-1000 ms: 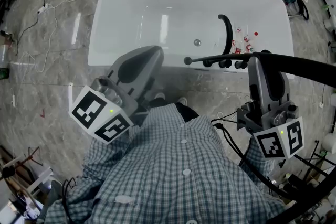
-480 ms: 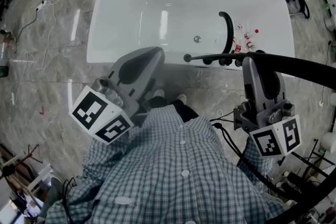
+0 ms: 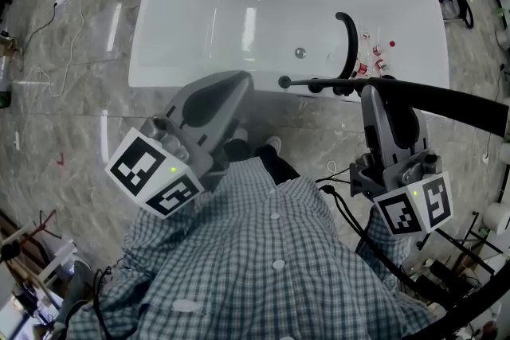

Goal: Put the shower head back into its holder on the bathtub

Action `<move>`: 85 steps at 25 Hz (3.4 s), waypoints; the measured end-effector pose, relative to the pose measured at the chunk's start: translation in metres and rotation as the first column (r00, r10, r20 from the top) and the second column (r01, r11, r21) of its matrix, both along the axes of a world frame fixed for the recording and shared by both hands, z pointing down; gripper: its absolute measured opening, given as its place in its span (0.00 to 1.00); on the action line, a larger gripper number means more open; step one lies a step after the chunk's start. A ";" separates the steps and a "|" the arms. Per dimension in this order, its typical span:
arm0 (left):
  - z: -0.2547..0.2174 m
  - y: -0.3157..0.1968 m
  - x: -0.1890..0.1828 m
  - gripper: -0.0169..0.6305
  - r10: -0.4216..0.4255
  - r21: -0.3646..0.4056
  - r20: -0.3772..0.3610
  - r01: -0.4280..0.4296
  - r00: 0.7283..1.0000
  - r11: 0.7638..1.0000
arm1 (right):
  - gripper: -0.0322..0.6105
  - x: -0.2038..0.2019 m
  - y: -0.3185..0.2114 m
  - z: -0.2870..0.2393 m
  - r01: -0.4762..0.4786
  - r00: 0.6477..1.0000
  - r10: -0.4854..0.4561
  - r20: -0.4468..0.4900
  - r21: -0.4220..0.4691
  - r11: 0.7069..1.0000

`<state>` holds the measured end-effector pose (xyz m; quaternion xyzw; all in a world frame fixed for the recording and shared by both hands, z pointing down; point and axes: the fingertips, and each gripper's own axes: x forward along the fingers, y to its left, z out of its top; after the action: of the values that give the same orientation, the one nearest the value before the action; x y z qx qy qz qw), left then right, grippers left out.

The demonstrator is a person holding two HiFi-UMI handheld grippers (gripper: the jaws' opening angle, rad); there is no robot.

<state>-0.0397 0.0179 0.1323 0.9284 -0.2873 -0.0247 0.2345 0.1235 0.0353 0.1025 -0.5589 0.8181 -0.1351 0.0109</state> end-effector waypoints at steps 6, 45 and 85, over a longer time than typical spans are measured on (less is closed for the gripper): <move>0.005 0.003 0.002 0.04 0.004 -0.008 0.002 -0.004 1.000 1.000 | 0.26 -0.003 0.000 0.009 0.009 1.000 -0.009 0.005 -0.022 1.000; 0.058 0.009 0.014 0.04 0.075 -0.056 0.082 -0.071 0.994 0.996 | 0.26 -0.009 -0.010 0.101 0.012 1.000 -0.014 -0.009 -0.177 0.984; 0.128 -0.005 0.020 0.04 0.120 -0.159 0.097 -0.103 0.988 0.982 | 0.26 -0.013 -0.036 0.184 0.027 1.000 -0.026 0.007 -0.298 0.954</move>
<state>-0.0198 0.0125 0.2602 0.9222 -0.2480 0.0603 0.2906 0.1105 -0.0011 0.2867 -0.5429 0.7958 -0.2579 -0.0741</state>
